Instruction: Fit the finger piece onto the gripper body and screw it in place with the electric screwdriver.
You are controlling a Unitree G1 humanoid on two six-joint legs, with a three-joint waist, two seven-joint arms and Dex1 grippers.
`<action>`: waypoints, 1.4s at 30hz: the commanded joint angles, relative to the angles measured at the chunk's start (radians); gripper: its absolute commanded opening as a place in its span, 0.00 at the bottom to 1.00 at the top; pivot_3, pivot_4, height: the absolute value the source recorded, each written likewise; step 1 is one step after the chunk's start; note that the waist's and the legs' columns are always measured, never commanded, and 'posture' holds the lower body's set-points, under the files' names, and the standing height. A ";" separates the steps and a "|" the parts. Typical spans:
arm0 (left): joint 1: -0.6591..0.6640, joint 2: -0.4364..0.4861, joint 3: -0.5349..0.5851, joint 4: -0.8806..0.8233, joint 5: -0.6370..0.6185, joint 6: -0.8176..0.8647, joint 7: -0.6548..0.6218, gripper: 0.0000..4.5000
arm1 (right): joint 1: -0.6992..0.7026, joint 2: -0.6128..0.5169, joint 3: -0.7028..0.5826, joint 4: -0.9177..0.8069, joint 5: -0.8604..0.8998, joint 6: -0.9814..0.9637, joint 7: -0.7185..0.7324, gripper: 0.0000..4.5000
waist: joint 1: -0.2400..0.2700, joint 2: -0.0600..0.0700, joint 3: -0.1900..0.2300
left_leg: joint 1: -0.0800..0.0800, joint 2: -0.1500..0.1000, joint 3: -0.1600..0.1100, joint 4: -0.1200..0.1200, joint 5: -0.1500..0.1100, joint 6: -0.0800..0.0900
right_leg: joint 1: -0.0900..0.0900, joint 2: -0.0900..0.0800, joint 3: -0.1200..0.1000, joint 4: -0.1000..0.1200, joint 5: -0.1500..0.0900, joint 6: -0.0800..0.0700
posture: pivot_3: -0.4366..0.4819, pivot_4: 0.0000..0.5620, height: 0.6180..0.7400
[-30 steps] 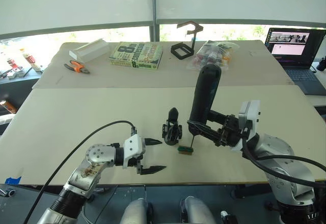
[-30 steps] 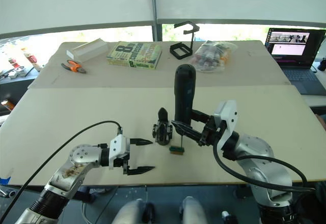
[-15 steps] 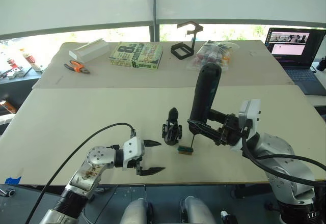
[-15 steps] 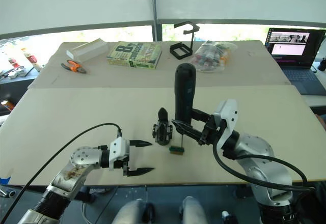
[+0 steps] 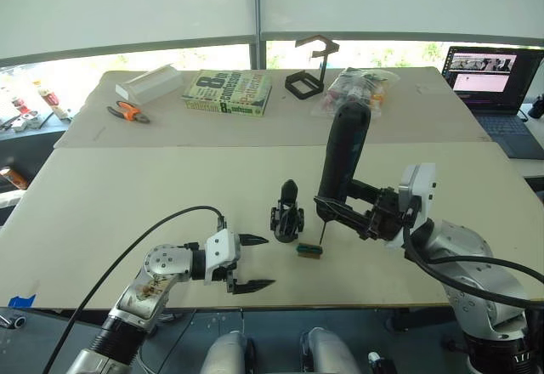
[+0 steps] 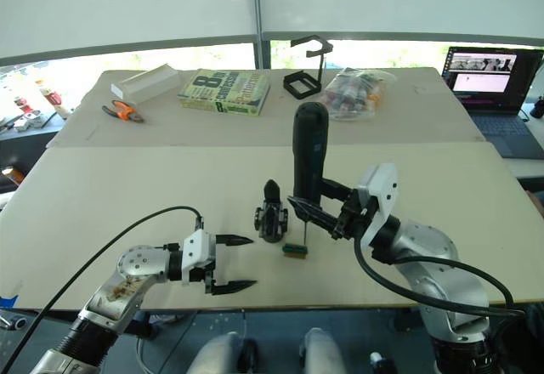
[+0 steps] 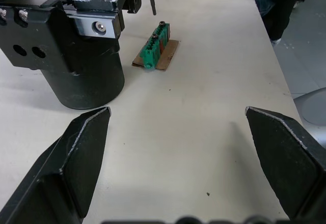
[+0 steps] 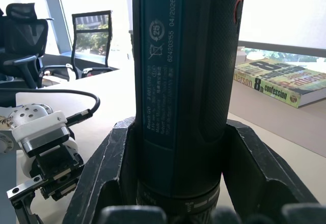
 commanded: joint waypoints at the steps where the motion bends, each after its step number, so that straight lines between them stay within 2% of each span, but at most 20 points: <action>1: -0.007 -0.004 0.005 -0.009 0.000 -0.022 -0.007 1.00 | -0.026 -0.010 -0.011 -0.050 0.027 -0.004 -0.004 0.43 | 0.000 0.000 0.000 | 0.000 0.000 0.000 0.000 0.000 0.000 | 0.000 0.000 0.000 0.000 0.000 0.000 | 0.48 0.27 1.00; 42: -0.032 0.000 0.007 -0.037 -0.007 0.013 -0.005 1.00 | 0.012 0.005 -0.002 -0.061 0.031 0.006 -0.018 0.43 | 0.000 0.000 0.000 | 0.000 0.000 0.000 0.000 0.000 0.000 | 0.000 0.000 0.000 0.000 0.000 0.000 | 0.48 0.27 1.00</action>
